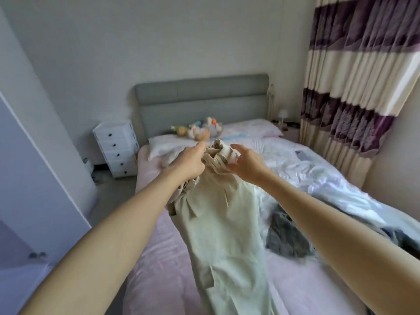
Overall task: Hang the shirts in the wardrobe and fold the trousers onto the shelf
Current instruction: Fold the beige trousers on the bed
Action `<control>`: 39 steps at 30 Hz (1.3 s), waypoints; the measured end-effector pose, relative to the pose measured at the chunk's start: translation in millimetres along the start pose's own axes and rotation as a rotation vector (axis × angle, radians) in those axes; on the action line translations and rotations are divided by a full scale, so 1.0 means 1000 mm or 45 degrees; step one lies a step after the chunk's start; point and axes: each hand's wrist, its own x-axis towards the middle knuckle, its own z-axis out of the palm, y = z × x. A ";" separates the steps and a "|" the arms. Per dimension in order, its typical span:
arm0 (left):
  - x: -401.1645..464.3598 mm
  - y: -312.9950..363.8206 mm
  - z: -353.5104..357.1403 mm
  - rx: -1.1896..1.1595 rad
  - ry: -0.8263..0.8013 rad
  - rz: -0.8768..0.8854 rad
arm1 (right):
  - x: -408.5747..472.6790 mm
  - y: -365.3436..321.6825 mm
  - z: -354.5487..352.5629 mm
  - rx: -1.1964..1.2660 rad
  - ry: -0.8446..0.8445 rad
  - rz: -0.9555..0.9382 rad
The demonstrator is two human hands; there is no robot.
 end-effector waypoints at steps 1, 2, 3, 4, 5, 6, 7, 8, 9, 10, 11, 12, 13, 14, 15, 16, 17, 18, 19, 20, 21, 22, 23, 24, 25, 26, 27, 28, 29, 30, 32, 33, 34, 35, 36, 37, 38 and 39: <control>-0.003 -0.012 0.031 0.021 -0.034 -0.043 | 0.000 0.019 0.026 0.235 -0.104 0.117; -0.005 -0.022 0.053 0.024 -0.034 -0.044 | -0.001 0.034 0.044 0.438 -0.179 0.227; -0.010 -0.033 0.077 0.035 -0.051 -0.043 | -0.006 0.051 0.064 0.588 -0.262 0.337; -0.015 -0.042 0.102 0.046 -0.074 -0.040 | -0.010 0.067 0.084 0.741 -0.336 0.455; -0.021 -0.051 0.129 0.066 -0.103 -0.045 | -0.013 0.086 0.103 0.882 -0.403 0.576; -0.026 -0.057 0.152 0.076 -0.122 -0.036 | -0.015 0.101 0.119 1.016 -0.446 0.676; -0.031 -0.065 0.184 0.080 -0.163 -0.039 | -0.018 0.121 0.143 1.122 -0.477 0.770; -0.036 -0.070 0.210 0.057 -0.173 -0.032 | -0.022 0.138 0.160 1.175 -0.473 0.830; -0.042 -0.073 0.232 0.029 -0.180 -0.037 | -0.026 0.154 0.174 1.199 -0.458 0.875; -0.047 -0.075 0.254 -0.024 -0.189 -0.049 | -0.030 0.169 0.188 1.228 -0.440 0.912; -0.055 -0.076 0.280 -0.115 -0.218 -0.075 | -0.037 0.188 0.205 1.259 -0.437 0.956; -0.062 -0.075 0.301 -0.241 -0.260 -0.086 | -0.043 0.203 0.217 1.265 -0.425 0.991; -0.072 -0.075 0.321 -0.388 -0.347 -0.092 | -0.052 0.220 0.228 1.251 -0.408 1.045; -0.083 -0.075 0.338 -0.504 -0.447 -0.077 | -0.061 0.234 0.236 1.219 -0.398 1.107; -0.096 -0.076 0.351 -0.582 -0.541 -0.045 | -0.071 0.249 0.243 1.158 -0.411 1.170; -0.111 -0.081 0.365 -0.637 -0.625 -0.028 | -0.084 0.266 0.252 1.071 -0.440 1.248; -0.124 -0.086 0.375 -0.685 -0.642 -0.043 | -0.096 0.281 0.257 0.984 -0.490 1.318; -0.136 -0.092 0.384 -0.727 -0.589 -0.089 | -0.109 0.294 0.261 0.912 -0.551 1.377; -0.148 -0.099 0.394 -0.717 -0.453 -0.175 | -0.122 0.306 0.267 0.868 -0.607 1.435; -0.155 -0.105 0.399 -0.652 -0.275 -0.285 | -0.130 0.313 0.270 0.829 -0.637 1.456; -0.161 -0.113 0.408 -0.572 -0.146 -0.431 | -0.136 0.320 0.276 0.808 -0.616 1.478; -0.165 -0.121 0.413 -0.541 -0.075 -0.621 | -0.137 0.322 0.281 0.783 -0.551 1.480; -0.166 -0.128 0.419 -0.589 -0.098 -0.861 | -0.136 0.324 0.287 0.749 -0.471 1.458; -0.165 -0.135 0.424 -0.724 -0.179 -1.136 | -0.131 0.325 0.293 0.704 -0.400 1.419; -0.162 -0.142 0.432 -0.914 -0.267 -1.370 | -0.125 0.327 0.301 0.659 -0.365 1.384; -0.157 -0.147 0.438 -1.140 -0.299 -1.491 | -0.118 0.326 0.307 0.629 -0.350 1.344; -0.153 -0.152 0.444 -1.352 -0.276 -1.510 | -0.112 0.327 0.314 0.605 -0.359 1.305; -0.148 -0.156 0.449 -1.494 -0.231 -1.469 | -0.104 0.329 0.321 0.583 -0.373 1.259; -0.142 -0.158 0.453 -1.549 -0.192 -1.403 | -0.095 0.330 0.327 0.543 -0.402 1.207; -0.135 -0.158 0.456 -1.554 -0.161 -1.346 | -0.085 0.330 0.332 0.501 -0.422 1.154; -0.118 -0.157 0.462 -1.503 -0.067 -1.250 | -0.064 0.328 0.341 0.449 -0.346 1.024; -0.109 -0.157 0.462 -1.478 0.017 -1.200 | -0.054 0.323 0.343 0.445 -0.251 0.937; -0.099 -0.158 0.462 -1.449 0.113 -1.162 | -0.045 0.318 0.344 0.443 -0.160 0.829; -0.089 -0.160 0.462 -1.409 0.189 -1.142 | -0.036 0.315 0.346 0.441 -0.090 0.721; -0.084 -0.163 0.463 -1.364 0.231 -1.128 | -0.032 0.314 0.347 0.428 -0.053 0.636; -0.081 -0.167 0.466 -1.330 0.233 -1.121 | -0.031 0.316 0.348 0.399 -0.056 0.596; -0.083 -0.169 0.470 -1.306 0.180 -1.135 | -0.033 0.320 0.347 0.327 -0.111 0.609; -0.087 -0.170 0.473 -1.306 0.069 -1.182 | -0.036 0.327 0.345 0.201 -0.222 0.679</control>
